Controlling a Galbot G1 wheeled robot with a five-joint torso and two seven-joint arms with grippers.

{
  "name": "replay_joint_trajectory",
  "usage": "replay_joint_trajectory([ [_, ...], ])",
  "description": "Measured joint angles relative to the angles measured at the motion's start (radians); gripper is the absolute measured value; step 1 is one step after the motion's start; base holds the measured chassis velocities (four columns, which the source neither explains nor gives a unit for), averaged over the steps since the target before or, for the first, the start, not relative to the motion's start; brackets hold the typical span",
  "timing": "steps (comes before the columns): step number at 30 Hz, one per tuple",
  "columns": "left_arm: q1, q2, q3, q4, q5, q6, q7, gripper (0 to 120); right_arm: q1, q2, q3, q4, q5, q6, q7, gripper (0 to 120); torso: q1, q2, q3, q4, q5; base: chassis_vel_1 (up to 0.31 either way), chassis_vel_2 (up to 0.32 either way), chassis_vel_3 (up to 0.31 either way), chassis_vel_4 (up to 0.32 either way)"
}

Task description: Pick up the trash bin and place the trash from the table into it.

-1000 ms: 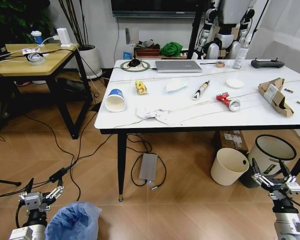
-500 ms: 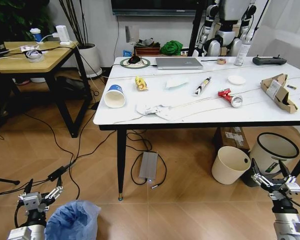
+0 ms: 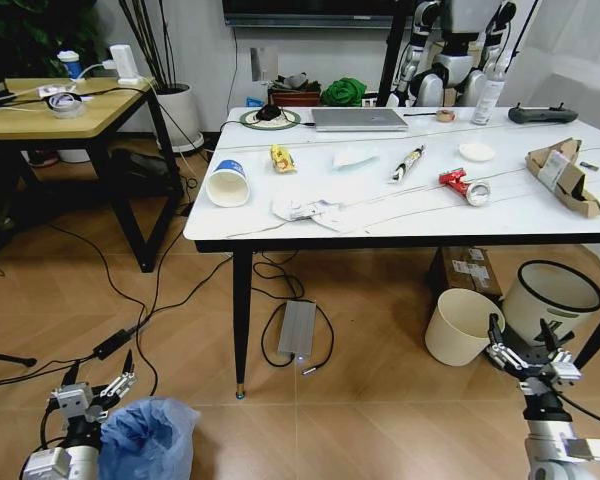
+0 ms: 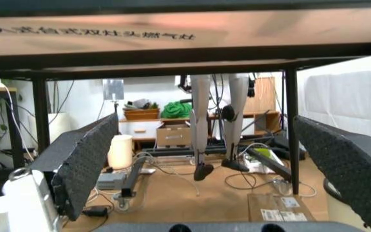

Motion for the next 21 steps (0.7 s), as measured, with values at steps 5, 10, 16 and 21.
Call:
replay_joint_trajectory([
  [5, 0.011, 0.004, 0.000, 0.025, -0.028, 0.006, 0.010, 100, -0.001, -0.003, 0.000, -0.009, 0.000, 0.005, -0.001, 100, -0.008, -0.019, -0.011, 0.0001, -0.0001, 0.000, 0.000, 0.000, 0.000],
  [10, 0.024, 0.000, -0.002, 0.037, -0.028, 0.006, 0.023, 100, -0.002, 0.008, -0.004, -0.013, -0.001, 0.008, -0.002, 100, -0.016, -0.043, -0.027, 0.0000, 0.0000, 0.000, 0.000, 0.000, 0.000],
  [16, 0.039, 0.003, -0.006, 0.022, -0.029, 0.014, 0.023, 100, -0.003, 0.016, -0.012, -0.016, -0.005, 0.016, -0.004, 100, -0.024, -0.067, -0.043, 0.0001, 0.0002, 0.000, 0.000, 0.000, 0.000],
  [21, 0.041, 0.002, -0.007, 0.017, -0.048, 0.029, 0.022, 100, -0.005, 0.016, -0.014, -0.016, -0.005, 0.018, -0.005, 100, -0.030, -0.087, -0.056, 0.0000, 0.0001, 0.000, 0.000, 0.000, 0.000],
])
